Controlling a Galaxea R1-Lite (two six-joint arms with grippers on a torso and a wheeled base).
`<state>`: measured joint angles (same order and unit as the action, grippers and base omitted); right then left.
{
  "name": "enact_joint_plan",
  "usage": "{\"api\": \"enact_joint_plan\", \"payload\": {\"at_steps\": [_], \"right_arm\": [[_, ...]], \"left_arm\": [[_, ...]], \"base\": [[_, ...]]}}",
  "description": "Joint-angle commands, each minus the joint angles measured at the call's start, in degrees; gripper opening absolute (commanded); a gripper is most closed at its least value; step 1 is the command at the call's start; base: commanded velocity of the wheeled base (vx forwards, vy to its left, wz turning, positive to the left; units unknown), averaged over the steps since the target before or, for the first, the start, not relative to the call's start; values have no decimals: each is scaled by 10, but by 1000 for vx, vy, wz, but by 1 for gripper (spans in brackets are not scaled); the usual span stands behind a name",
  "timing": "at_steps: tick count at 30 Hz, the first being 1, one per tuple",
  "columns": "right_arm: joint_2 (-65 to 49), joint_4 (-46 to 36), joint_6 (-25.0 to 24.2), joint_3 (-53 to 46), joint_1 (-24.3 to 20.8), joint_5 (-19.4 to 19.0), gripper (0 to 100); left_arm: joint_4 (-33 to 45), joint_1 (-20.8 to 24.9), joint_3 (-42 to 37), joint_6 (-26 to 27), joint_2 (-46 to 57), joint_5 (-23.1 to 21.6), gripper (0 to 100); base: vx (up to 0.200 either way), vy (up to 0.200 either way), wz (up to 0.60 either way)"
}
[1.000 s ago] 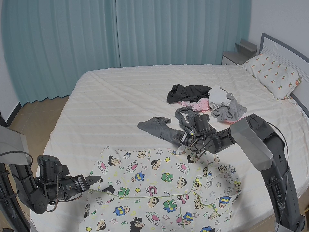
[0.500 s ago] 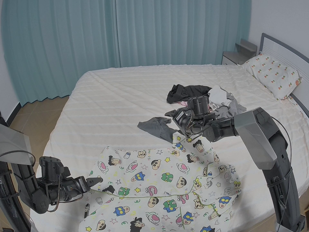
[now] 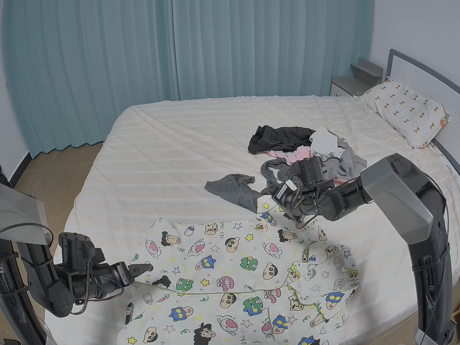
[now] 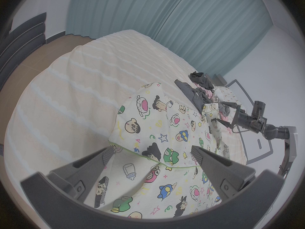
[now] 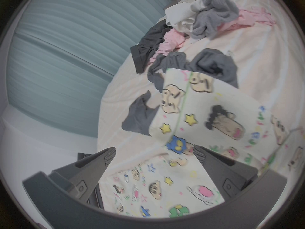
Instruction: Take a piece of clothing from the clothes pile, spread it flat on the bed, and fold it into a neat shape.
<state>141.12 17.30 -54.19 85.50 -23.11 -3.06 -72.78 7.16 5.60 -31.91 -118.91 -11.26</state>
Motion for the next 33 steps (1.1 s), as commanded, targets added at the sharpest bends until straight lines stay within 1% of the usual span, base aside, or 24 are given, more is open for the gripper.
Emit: {"api": "enact_joint_plan", "payload": {"at_steps": [1, 2, 3, 4, 7, 11, 12, 13, 14, 16, 18, 25, 28, 31, 33], "right_arm": [[-189, 67, 72, -257, -6, 10, 100], [-204, 85, 75, -298, -14, 10, 100], [-207, 88, 75, -303, -16, 10, 100], [-225, 136, 73, -362, -24, 9, 100], [-220, 238, 73, -440, -27, 4, 100], [-181, 361, 73, -501, -28, 0, 100], [-181, 361, 73, -501, -28, 0, 100], [-168, 392, 74, -518, -27, -1, 100], [-166, 398, 74, -522, -27, -2, 100], [-164, 402, 74, -527, -27, -4, 100], [-165, 404, 74, -532, -27, -6, 100], [-175, 414, 73, -548, -27, -10, 100], [-175, 418, 73, -551, -27, -10, 100], [-175, 419, 73, -551, -28, -10, 100], [-175, 419, 73, -550, -27, -10, 100]], "left_arm": [[-1, 1, 24, 0, -17, -4, 100], [-1, 1, 32, 0, -20, -5, 100], [-1, 1, 33, 0, -21, -5, 100], [-1, 0, 42, 0, -29, -5, 100], [0, 3, 48, 3, -54, -4, 100], [-1, 8, 35, 10, -77, 2, 100], [-1, 8, 35, 10, -77, 2, 100], [-1, 8, 20, 25, -79, 1, 100], [-1, 8, 13, 37, -81, 0, 100], [-1, 8, 10, 84, -97, -2, 100], [-2, 8, 16, 105, -116, 3, 100], [-14, 9, 26, 106, -147, 4, 100], [-15, 9, 47, 106, -156, 6, 100], [-19, 10, 61, 99, -161, 20, 100], [-19, 15, 64, 90, -163, 20, 100]], "base": [[0, 0, 0], [0, 0, 0], [0, 0, 0], [0, 0, 0], [0, 0, 0], [0, 0, 0], [0, 0, 0], [0, 0, 0], [0, 0, 0], [0, 0, 0], [0, 0, 0], [0, 0, 0], [0, 0, 0], [0, 0, 0], [0, 0, 0]]}}
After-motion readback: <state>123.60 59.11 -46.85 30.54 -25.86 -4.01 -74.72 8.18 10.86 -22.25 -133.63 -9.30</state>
